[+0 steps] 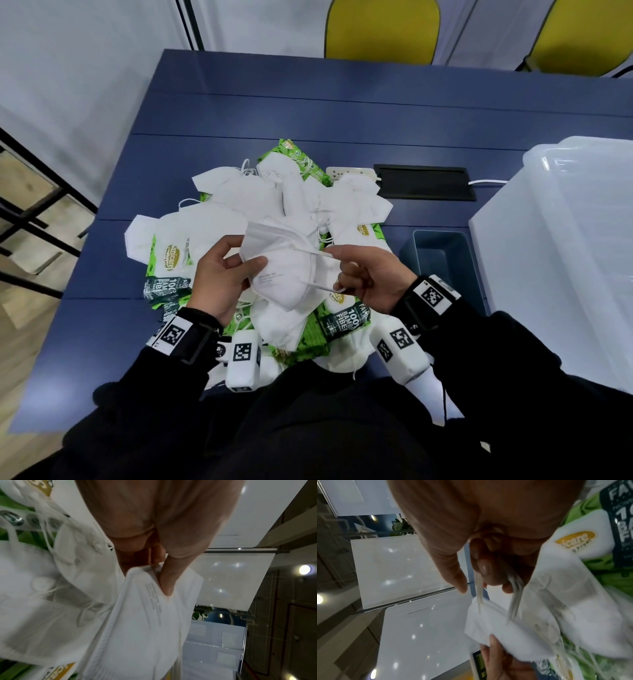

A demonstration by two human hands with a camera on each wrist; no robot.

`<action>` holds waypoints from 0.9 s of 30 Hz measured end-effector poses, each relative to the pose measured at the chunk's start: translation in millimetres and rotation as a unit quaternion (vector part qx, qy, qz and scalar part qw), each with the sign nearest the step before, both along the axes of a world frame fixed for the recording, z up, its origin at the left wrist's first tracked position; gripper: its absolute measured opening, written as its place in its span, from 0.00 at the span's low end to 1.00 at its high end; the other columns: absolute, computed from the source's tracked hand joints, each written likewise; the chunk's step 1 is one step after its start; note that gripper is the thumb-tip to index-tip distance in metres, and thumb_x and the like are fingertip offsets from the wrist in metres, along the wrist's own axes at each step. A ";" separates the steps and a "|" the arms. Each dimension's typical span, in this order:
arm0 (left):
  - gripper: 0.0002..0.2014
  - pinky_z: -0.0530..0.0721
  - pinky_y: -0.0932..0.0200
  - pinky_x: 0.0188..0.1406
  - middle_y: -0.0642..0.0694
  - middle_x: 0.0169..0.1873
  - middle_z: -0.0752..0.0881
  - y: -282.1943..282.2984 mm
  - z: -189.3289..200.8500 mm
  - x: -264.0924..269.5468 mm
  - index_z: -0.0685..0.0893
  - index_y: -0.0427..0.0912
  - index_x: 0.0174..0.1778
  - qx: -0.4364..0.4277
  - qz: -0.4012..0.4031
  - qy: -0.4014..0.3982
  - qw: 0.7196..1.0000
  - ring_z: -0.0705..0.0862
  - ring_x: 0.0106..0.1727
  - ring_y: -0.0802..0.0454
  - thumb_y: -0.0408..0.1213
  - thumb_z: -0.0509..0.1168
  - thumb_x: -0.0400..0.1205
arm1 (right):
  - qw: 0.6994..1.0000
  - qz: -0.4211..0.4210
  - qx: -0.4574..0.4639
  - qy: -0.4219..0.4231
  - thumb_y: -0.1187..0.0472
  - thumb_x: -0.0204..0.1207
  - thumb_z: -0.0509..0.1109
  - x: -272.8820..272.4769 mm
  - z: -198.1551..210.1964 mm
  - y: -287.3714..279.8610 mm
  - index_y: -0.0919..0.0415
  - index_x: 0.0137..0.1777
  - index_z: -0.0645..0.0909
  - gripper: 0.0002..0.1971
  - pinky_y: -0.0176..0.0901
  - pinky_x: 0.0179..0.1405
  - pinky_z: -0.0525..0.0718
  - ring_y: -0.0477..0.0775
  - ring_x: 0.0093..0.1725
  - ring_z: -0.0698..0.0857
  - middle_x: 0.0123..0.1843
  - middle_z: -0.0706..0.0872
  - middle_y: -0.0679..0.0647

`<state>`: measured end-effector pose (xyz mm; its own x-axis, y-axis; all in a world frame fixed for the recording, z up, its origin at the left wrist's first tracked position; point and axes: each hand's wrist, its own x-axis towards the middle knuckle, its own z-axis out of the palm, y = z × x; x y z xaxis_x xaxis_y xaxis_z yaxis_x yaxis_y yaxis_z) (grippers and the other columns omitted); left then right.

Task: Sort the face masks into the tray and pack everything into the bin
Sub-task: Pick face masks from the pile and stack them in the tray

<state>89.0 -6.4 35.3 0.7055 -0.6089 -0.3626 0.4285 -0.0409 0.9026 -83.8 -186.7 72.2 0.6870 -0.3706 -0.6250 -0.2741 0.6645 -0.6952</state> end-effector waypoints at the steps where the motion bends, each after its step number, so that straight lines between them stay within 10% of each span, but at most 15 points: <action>1: 0.17 0.92 0.52 0.40 0.34 0.47 0.93 0.8 1.0 3.2 0.84 0.41 0.56 0.000 0.004 0.007 1.000 0.91 0.43 0.44 0.18 0.72 0.77 | 1.000 0.014 -0.019 0.014 0.64 0.77 0.75 -2.2 -2.4 -3.3 0.65 0.50 0.89 0.05 0.47 0.37 0.79 0.51 0.23 0.66 0.26 0.63 0.51; 6: 0.24 0.92 0.48 0.45 0.35 0.46 0.94 1.5 4.9 1.0 0.86 0.45 0.63 0.016 -0.046 -0.022 0.999 0.92 0.44 0.43 0.18 0.75 0.75 | 0.985 0.109 -0.129 0.035 0.65 0.80 0.74 -9.6 -13.7 -7.0 0.65 0.56 0.90 0.08 0.56 0.50 0.80 0.56 0.31 0.84 0.29 0.81 0.58; 11: 0.24 0.84 0.51 0.66 0.47 0.64 0.90 -8.8 0.9 -12.7 0.84 0.48 0.73 0.054 -0.151 -0.189 0.969 0.88 0.66 0.52 0.27 0.73 0.81 | 0.950 0.170 -0.257 0.050 0.56 0.82 0.75 10.1 -10.4 4.3 0.56 0.55 0.84 0.07 0.27 0.41 0.79 0.32 0.38 0.85 0.40 0.87 0.41; 14: 0.28 0.71 0.56 0.81 0.56 0.78 0.79 -16.5 -5.3 -21.6 0.75 0.51 0.83 0.092 -0.196 -0.260 0.941 0.75 0.79 0.61 0.31 0.67 0.86 | 0.951 0.176 -0.250 0.032 0.53 0.81 0.74 21.5 -15.3 13.0 0.55 0.57 0.87 0.10 0.54 0.67 0.85 0.52 0.59 0.91 0.56 0.93 0.52; 17: 0.30 0.60 0.78 0.78 0.61 0.82 0.69 -21.4 -7.7 -27.8 0.68 0.50 0.87 0.122 -0.208 -0.276 0.931 0.66 0.80 0.70 0.26 0.61 0.89 | 0.951 0.160 -0.262 0.039 0.48 0.75 0.73 24.9 -24.9 16.3 0.58 0.69 0.84 0.24 0.66 0.72 0.80 0.60 0.65 0.88 0.64 0.90 0.56; 21: 0.28 0.70 0.75 0.71 0.61 0.69 0.82 -19.6 -9.3 -29.2 0.73 0.53 0.83 0.106 -0.227 -0.259 0.933 0.77 0.67 0.75 0.27 0.63 0.88 | 0.929 0.190 -0.313 0.047 0.45 0.71 0.69 21.0 -36.6 14.7 0.51 0.65 0.84 0.24 0.64 0.70 0.81 0.56 0.64 0.88 0.62 0.91 0.52; 25: 0.15 0.89 0.44 0.52 0.44 0.46 0.90 -3.8 -9.4 -7.8 0.83 0.51 0.70 0.091 -0.142 -0.157 0.973 0.90 0.48 0.42 0.34 0.66 0.89 | 0.942 0.114 -0.311 0.059 0.62 0.83 0.71 7.9 -42.1 5.9 0.54 0.63 0.85 0.11 0.63 0.68 0.83 0.62 0.63 0.88 0.62 0.91 0.58; 27: 0.09 0.90 0.42 0.48 0.44 0.40 0.92 11.3 -12.9 12.3 0.88 0.49 0.58 0.150 -0.113 -0.206 0.960 0.92 0.45 0.43 0.32 0.68 0.86 | 0.955 0.069 -0.278 0.072 0.68 0.84 0.69 -5.2 -51.6 -3.5 0.60 0.62 0.85 0.10 0.60 0.64 0.86 0.63 0.59 0.89 0.59 0.91 0.60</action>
